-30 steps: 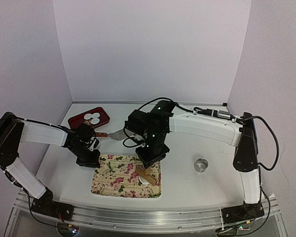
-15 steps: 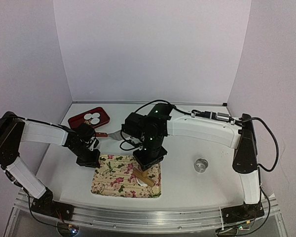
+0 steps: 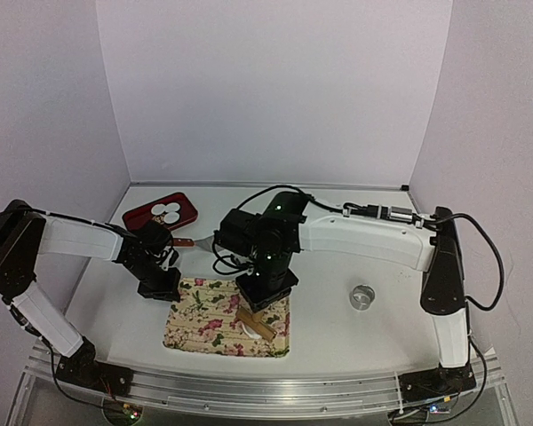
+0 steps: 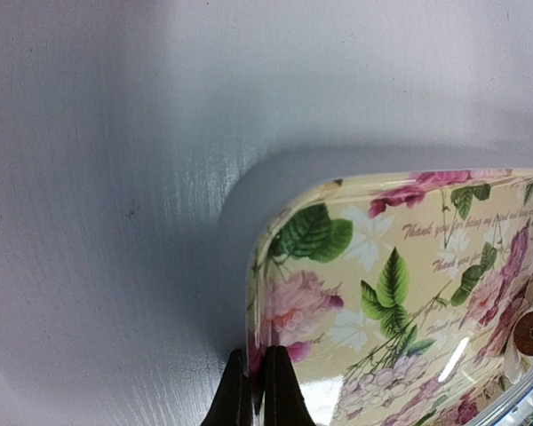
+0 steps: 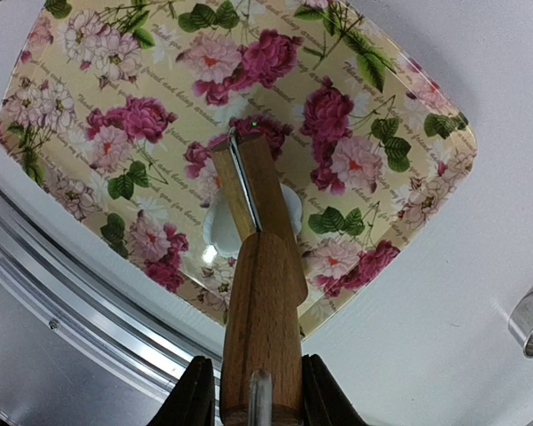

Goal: Roll out the dumpling wrappers from the dough

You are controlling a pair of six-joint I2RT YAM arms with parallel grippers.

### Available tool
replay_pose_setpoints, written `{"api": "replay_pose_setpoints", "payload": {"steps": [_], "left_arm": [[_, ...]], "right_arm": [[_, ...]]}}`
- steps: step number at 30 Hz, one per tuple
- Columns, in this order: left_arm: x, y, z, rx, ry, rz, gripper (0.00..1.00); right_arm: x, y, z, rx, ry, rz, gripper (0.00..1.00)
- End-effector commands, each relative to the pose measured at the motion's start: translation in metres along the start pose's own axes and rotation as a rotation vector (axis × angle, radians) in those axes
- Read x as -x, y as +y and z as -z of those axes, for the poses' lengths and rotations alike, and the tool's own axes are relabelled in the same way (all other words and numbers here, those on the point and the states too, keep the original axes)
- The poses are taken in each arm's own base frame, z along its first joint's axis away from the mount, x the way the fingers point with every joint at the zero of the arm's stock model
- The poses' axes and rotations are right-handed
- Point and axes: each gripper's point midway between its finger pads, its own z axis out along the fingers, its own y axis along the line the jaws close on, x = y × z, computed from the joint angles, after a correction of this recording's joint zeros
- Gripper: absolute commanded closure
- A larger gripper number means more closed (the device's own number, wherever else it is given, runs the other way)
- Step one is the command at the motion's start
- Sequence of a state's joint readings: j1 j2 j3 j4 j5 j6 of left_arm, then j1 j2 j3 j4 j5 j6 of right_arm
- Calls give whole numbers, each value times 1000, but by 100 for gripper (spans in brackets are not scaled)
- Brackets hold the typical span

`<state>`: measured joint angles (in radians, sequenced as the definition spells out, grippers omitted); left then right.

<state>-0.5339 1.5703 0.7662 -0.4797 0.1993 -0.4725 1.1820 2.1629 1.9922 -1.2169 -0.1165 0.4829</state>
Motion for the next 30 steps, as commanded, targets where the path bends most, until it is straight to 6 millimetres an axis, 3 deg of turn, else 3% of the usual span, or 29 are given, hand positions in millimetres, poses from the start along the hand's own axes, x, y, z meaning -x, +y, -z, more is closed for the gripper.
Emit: {"api": "replay_pose_setpoints", "payload": {"steps": [1,3,8,13,30], "left_arm": [[-12,6,-6,25,44,16,100],[-17,10,-6,38,51,23,100],[-24,16,-4,58,57,42,100],[-25,22,-4,85,57,53,100],[-17,30,-4,122,67,109,100]], "right_arm": [[-84,-18,-95,-120,381,-91,100],[-92,-35,-95,-147,402,-117,100],[-82,-62,-84,-134,388,-139,100],[-72,-81,-82,-93,399,-162,100],[-73,-142,-73,-91,434,-229,100]]}}
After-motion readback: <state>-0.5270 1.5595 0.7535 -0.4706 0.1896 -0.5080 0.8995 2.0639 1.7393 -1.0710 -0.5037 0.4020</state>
